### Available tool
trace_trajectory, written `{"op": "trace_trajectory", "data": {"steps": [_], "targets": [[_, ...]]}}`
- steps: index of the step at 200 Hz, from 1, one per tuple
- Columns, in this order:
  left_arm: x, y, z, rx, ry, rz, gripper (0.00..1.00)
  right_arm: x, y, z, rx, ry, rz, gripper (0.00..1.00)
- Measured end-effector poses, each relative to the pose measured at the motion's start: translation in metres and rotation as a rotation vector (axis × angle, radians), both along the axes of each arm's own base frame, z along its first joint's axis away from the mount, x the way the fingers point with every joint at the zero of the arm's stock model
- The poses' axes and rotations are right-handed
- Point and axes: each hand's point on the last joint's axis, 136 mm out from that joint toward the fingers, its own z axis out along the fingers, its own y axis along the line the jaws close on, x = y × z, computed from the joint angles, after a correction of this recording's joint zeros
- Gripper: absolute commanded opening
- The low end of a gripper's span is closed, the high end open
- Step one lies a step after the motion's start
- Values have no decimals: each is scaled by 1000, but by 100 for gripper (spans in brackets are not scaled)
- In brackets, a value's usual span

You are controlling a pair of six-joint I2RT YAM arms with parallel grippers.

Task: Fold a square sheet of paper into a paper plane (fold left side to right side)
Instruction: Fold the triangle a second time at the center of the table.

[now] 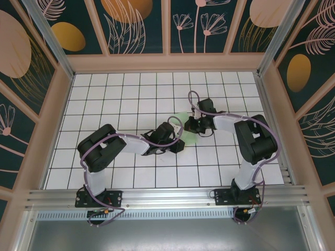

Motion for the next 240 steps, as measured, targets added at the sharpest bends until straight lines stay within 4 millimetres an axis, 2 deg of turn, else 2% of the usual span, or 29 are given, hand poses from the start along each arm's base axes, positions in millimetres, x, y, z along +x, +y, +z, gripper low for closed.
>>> {"op": "trace_trajectory", "data": {"steps": [33,71,132,150,185,211,225,240], "targets": [[0,1,0,1,-2,2,20,5,-8,-12,-37,16,-25,10],[-2,3,0,0,-5,-1,20,6,-9,-12,-43,21,-22,10],[-27,22,2,25,33,-23,21,5,-8,-13,-42,22,-20,10],[-29,25,8,21,42,-27,21,5,-8,-13,-43,22,-19,10],[-11,22,30,-26,23,-5,21,5,-8,-13,-42,21,-19,10],[10,4,53,-74,-12,-6,21,4,-8,-13,-43,21,-18,10],[18,-7,56,-86,-23,-15,21,4,-8,-13,-43,21,-18,10],[22,-14,49,-81,-12,-25,21,5,-7,-13,-41,19,-18,10]]}}
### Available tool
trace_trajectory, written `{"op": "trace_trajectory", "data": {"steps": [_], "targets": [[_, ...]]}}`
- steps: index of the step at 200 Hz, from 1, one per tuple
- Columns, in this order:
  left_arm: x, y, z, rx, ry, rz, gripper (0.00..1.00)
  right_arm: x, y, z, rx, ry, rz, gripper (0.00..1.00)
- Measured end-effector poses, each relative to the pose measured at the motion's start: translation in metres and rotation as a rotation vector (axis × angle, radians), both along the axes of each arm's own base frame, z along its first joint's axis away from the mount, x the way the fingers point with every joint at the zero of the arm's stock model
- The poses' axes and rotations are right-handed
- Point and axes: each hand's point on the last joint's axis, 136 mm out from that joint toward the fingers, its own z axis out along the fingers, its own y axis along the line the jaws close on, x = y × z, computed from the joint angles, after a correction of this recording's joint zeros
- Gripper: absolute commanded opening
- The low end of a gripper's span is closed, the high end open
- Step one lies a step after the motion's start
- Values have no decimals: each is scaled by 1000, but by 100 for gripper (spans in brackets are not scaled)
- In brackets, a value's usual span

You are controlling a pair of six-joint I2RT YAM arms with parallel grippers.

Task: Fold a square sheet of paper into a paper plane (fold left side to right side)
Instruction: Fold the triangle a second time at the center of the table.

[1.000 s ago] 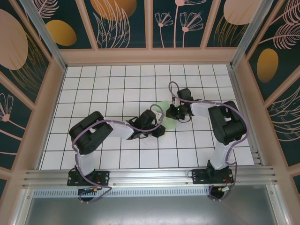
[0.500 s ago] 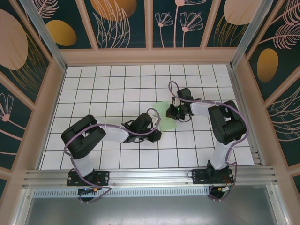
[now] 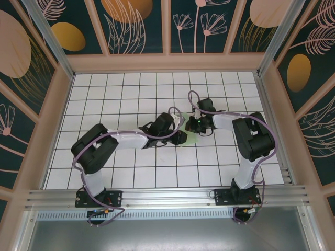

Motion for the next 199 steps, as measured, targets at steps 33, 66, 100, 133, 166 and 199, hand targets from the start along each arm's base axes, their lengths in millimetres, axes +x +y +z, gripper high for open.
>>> {"op": "trace_trajectory", "data": {"steps": [33,66,100,133,166,199], "targets": [[2,-3,-24,45,31,-10,22,0,0,0,1,-1,0,10],[-2,1,-40,85,64,-11,21,0,0,0,1,-2,0,10],[-6,6,-48,92,70,-13,21,0,1,3,4,-7,2,10],[-8,6,-48,80,55,-17,21,-1,1,16,15,-27,1,10],[-8,6,-48,80,48,-15,21,-11,1,32,39,-48,2,7],[-8,6,-48,84,42,-13,21,-39,7,17,58,27,22,5]]}}
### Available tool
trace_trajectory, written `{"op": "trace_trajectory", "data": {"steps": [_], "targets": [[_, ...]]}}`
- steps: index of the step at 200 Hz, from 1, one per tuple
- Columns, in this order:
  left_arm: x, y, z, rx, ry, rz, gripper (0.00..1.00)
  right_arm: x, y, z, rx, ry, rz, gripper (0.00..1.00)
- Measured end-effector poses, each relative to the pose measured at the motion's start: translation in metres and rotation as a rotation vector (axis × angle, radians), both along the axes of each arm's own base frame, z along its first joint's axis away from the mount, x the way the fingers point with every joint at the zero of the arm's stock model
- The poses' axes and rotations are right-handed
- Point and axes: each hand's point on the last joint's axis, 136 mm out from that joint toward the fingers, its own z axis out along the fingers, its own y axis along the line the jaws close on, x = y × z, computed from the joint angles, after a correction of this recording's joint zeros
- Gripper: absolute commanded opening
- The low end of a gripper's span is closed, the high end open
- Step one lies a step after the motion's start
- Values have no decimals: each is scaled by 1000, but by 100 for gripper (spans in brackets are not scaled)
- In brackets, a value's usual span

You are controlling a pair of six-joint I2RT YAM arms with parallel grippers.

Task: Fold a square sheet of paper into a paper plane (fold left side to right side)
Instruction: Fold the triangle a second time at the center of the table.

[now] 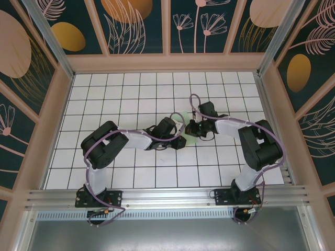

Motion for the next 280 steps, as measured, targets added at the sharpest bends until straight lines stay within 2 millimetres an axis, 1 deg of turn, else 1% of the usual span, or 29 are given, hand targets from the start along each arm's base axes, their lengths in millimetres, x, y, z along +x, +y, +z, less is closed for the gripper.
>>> {"op": "trace_trajectory", "data": {"steps": [12,20,41,71,121,147,161,191,226,260,280], "targets": [[0,0,0,2,-3,2,21,-7,1,-5,3,26,1,5],[0,0,0,4,-4,3,21,-8,2,-5,7,32,2,5],[0,0,-1,8,-9,3,20,-7,4,-6,22,34,-3,5],[0,0,-1,15,-18,2,20,-6,5,-17,15,55,-7,5],[1,1,-2,26,-29,6,20,0,7,-17,2,62,2,6],[0,1,-3,27,-31,5,19,3,6,-17,-9,71,9,7],[0,2,-3,24,-34,5,19,7,4,-17,-13,68,6,7],[-1,2,-3,16,-44,6,19,26,-6,-16,-27,46,-24,7],[-1,2,-2,11,-57,9,19,37,-12,-17,-40,42,-27,8],[-3,4,-2,6,-63,8,19,57,-25,-16,-78,-2,-62,8],[-7,6,-1,7,-62,5,19,62,-28,-16,-88,-14,-75,8]]}}
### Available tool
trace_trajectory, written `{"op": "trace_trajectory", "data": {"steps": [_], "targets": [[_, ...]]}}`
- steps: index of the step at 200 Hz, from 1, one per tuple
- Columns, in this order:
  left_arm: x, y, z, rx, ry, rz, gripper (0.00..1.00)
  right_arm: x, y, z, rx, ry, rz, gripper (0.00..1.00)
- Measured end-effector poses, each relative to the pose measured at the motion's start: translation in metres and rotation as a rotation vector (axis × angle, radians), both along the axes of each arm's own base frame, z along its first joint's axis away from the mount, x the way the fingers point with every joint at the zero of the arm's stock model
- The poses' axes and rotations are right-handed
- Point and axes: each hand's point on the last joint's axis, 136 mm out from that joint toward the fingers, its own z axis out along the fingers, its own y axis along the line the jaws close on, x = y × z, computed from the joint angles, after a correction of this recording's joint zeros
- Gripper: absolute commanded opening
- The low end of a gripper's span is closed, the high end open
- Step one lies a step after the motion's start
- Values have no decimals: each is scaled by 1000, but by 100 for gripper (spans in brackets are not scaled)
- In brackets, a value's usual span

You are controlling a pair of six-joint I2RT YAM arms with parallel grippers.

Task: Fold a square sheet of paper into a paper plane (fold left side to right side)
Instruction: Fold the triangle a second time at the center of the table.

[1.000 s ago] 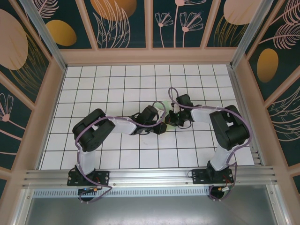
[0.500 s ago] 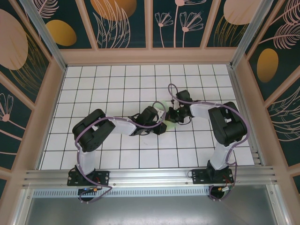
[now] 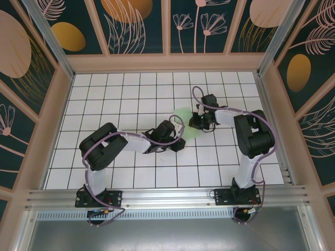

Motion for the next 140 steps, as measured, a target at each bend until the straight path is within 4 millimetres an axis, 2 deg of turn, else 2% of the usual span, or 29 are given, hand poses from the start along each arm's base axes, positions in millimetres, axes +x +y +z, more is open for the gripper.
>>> {"op": "trace_trajectory", "data": {"steps": [49,74,90,117,140], "targets": [[-14,12,3,14,20,-5,23,-1,2,0,-1,-4,4,8],[-24,27,11,21,66,16,30,-7,4,1,2,-16,10,8],[-18,31,29,-21,66,42,36,-15,6,2,4,-12,18,8],[4,34,67,-138,53,108,49,-25,9,11,21,-6,24,10],[18,37,76,-189,71,154,55,-23,9,32,38,-47,21,13]]}}
